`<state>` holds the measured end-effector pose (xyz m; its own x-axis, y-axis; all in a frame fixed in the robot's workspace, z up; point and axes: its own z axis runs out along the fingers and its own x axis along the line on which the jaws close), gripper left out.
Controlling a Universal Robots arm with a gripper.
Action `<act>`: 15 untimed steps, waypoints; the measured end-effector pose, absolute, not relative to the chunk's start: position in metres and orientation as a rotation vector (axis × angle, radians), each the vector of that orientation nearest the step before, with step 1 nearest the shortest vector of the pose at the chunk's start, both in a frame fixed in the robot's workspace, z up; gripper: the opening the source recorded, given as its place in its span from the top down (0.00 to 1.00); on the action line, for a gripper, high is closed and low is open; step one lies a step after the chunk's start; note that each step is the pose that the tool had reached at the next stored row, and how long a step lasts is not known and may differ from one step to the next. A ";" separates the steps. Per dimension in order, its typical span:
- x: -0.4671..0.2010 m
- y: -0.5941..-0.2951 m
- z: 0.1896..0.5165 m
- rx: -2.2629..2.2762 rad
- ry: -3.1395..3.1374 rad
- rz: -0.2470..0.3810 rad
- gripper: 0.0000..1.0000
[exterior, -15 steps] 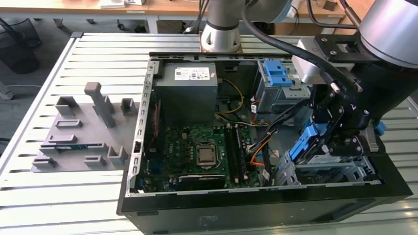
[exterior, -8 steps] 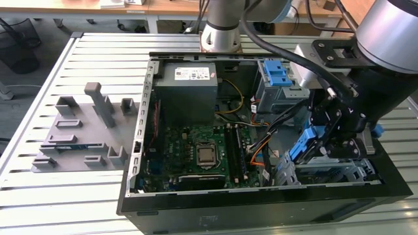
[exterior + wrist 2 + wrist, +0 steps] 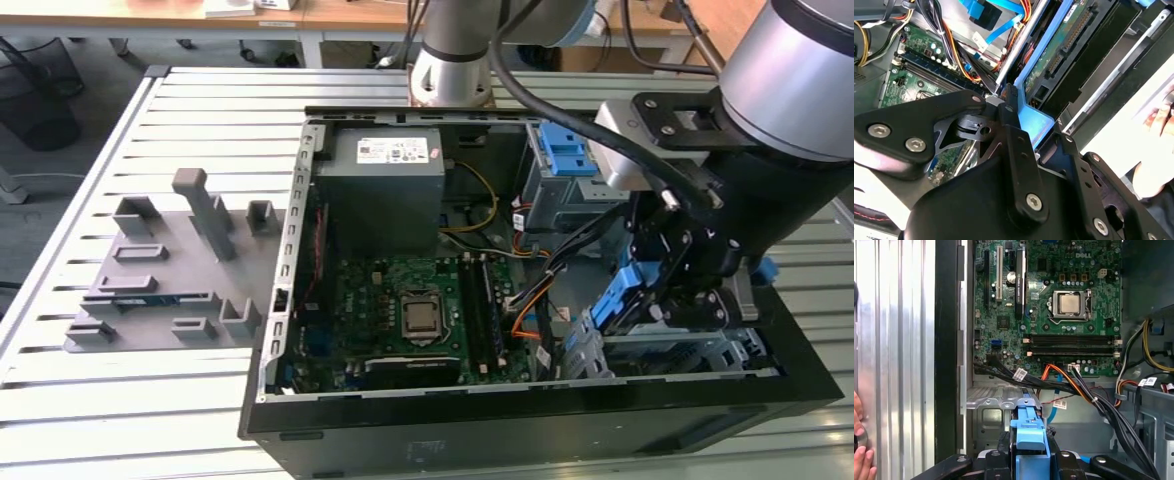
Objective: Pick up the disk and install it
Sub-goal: 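Insert the disk into the insertion slot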
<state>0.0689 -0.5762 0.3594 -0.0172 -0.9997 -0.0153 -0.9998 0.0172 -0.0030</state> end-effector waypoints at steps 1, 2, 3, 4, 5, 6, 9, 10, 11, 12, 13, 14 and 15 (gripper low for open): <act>0.069 -0.576 0.359 -2.193 2.231 0.013 0.64; 0.069 -0.576 0.358 -2.193 2.231 0.013 0.64; 0.069 -0.576 0.357 -2.193 2.231 0.013 0.64; 0.069 -0.576 0.357 -2.193 2.231 0.013 0.64; 0.069 -0.576 0.356 -2.193 2.231 0.013 0.64; 0.069 -0.576 0.356 -2.193 2.231 0.013 0.64; 0.069 -0.576 0.356 -2.193 2.231 0.013 0.64; 0.069 -0.576 0.356 -2.193 2.231 0.013 0.64; 0.069 -0.576 0.355 -2.193 2.231 0.013 0.64; 0.069 -0.576 0.355 -2.193 2.231 0.013 0.64; 0.069 -0.576 0.355 -2.193 2.231 0.013 0.64; 0.069 -0.576 0.355 -2.193 2.231 0.013 0.64; 0.069 -0.576 0.355 -2.193 2.231 0.013 0.64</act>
<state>0.0689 -0.5762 0.3554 -0.0171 -0.9997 -0.0151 -0.9998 0.0172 -0.0030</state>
